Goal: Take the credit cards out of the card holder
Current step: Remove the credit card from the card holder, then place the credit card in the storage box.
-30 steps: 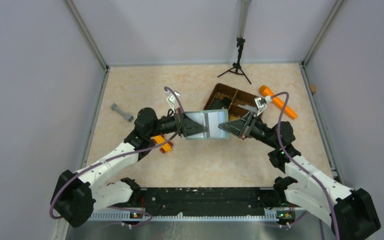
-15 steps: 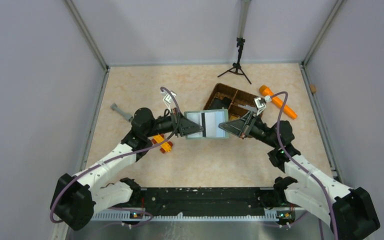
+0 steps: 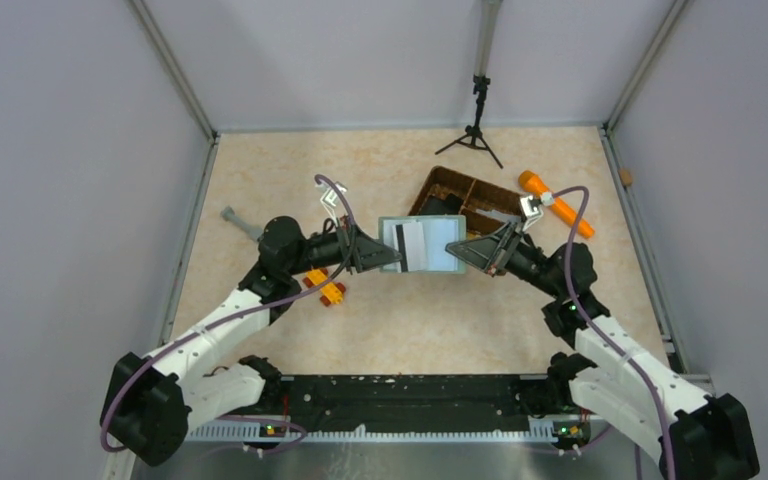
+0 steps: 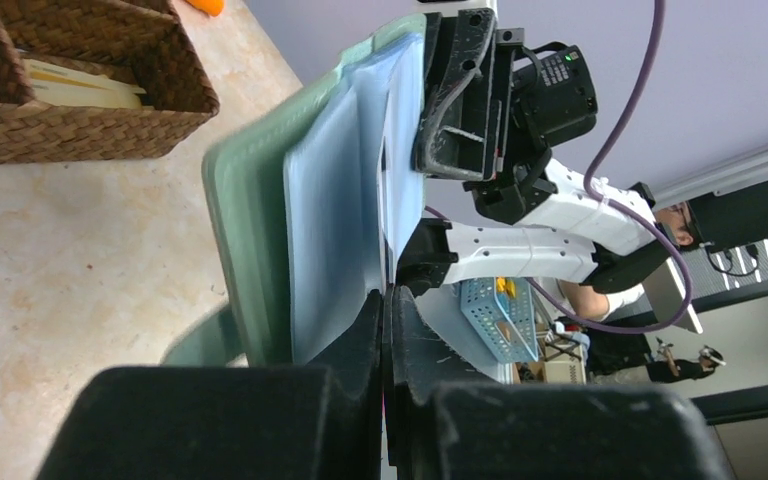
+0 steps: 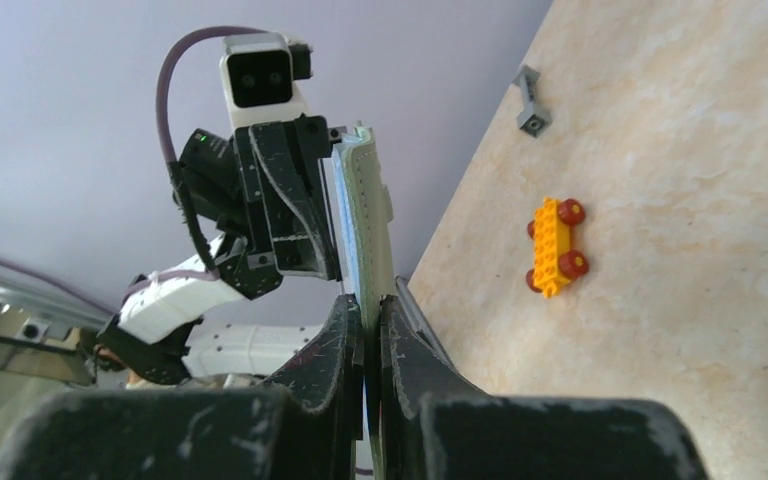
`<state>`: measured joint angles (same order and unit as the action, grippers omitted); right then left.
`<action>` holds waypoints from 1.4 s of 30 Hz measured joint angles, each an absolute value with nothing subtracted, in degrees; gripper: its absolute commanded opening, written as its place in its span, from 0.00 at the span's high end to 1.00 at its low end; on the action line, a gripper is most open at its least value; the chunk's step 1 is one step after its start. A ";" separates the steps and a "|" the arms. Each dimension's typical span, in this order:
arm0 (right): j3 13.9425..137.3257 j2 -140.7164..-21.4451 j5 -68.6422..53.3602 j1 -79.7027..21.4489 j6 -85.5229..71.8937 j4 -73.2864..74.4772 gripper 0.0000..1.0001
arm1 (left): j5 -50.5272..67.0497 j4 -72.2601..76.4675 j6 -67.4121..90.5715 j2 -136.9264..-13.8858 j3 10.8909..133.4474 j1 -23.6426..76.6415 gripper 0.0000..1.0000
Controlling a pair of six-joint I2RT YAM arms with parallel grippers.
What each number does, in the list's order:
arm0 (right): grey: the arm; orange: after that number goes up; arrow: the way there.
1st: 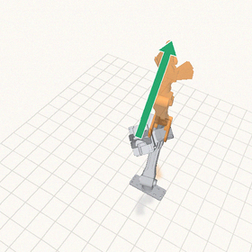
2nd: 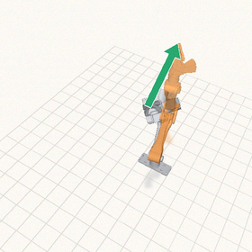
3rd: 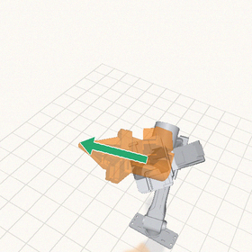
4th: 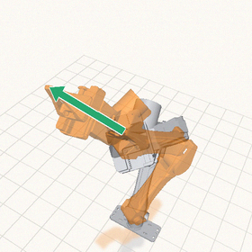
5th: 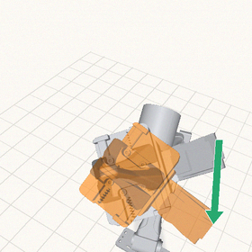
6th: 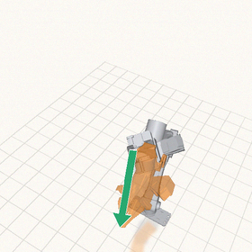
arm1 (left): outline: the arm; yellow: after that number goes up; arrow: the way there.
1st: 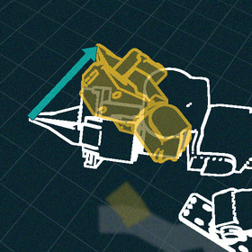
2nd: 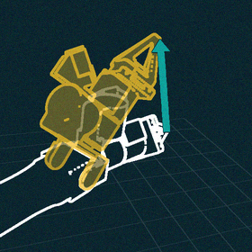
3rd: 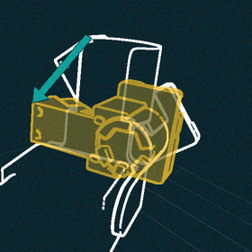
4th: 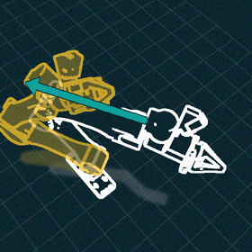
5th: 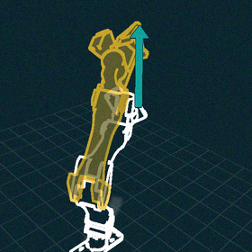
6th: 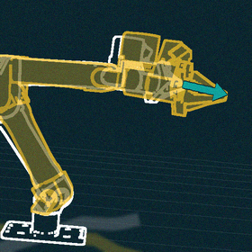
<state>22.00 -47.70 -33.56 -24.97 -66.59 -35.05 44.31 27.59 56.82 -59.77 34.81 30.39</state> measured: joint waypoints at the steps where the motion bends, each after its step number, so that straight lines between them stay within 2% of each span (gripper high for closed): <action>1: 22.00 -46.72 -32.82 -24.62 -66.00 -33.74 1.00 | 44.34 27.16 56.60 -59.46 34.74 30.04 1.00; 12: 24.21 -36.01 -15.00 -24.10 -53.06 -7.20 1.00 | 44.03 20.45 52.66 -58.37 34.28 27.57 1.00; 21: 35.59 -30.28 6.02 -24.10 -39.86 10.59 1.00 | 38.17 10.85 46.76 -61.52 36.67 28.32 1.00; 28: 41.87 -26.59 18.44 -24.08 -35.79 12.40 1.00 | 28.99 13.74 49.82 -72.95 41.50 35.29 1.00; 42: 42.87 -22.22 29.43 -24.08 -38.41 11.55 1.00 | 3.20 34.48 71.64 -102.10 54.35 44.69 1.00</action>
